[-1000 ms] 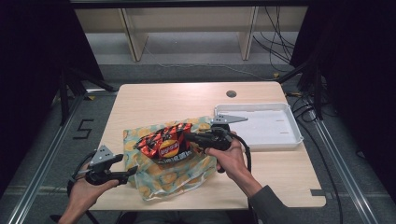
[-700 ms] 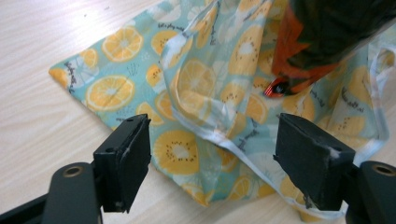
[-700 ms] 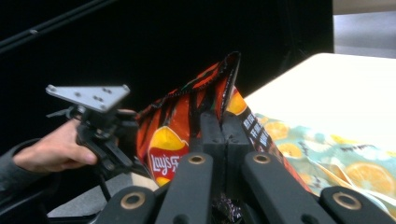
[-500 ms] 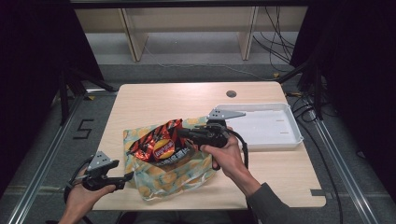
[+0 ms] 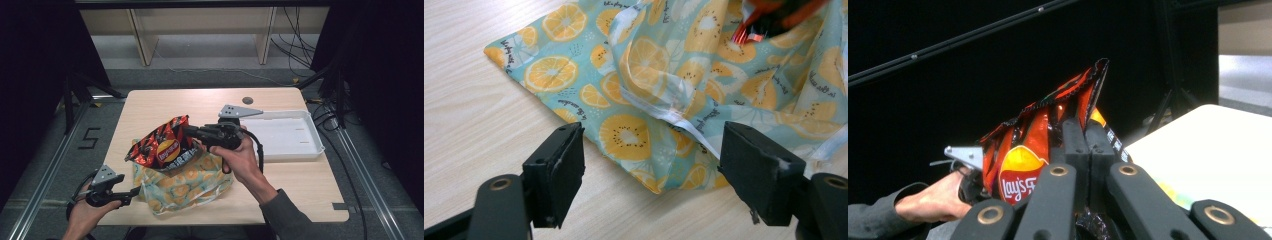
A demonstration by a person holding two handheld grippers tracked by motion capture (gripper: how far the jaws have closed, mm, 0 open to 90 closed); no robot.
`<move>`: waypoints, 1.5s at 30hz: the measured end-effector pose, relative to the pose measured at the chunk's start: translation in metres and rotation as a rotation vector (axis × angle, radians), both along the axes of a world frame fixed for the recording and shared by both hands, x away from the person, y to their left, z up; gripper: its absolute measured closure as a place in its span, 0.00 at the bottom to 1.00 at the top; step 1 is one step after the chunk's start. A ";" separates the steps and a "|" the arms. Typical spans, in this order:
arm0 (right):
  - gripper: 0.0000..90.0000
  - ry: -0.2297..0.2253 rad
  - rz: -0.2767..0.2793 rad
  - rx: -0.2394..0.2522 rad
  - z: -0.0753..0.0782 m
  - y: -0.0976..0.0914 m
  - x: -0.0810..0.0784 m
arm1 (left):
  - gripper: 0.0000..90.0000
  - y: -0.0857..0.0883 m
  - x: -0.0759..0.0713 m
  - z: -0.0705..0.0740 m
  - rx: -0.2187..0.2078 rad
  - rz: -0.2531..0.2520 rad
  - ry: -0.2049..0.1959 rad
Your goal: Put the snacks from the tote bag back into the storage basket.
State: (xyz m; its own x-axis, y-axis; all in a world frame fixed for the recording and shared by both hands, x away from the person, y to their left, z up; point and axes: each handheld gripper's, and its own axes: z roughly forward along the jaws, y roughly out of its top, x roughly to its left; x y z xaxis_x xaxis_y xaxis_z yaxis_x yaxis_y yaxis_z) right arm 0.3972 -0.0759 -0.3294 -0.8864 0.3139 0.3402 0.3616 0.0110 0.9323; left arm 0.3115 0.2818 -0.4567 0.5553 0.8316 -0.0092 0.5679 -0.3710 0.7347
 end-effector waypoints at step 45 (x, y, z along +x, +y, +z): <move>1.00 0.059 -0.491 -0.079 0.001 -0.189 0.046 | 0.28 0.004 0.007 -0.004 0.020 0.021 0.026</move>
State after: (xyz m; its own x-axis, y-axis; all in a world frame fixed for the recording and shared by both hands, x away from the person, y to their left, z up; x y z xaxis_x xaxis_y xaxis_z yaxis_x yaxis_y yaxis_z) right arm 0.4433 -0.2651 -0.3284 -0.6076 0.7159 0.3439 0.3941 -0.1041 0.9132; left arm 0.3181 0.2855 -0.4607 0.5372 0.8434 -0.0063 0.5943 -0.3732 0.7124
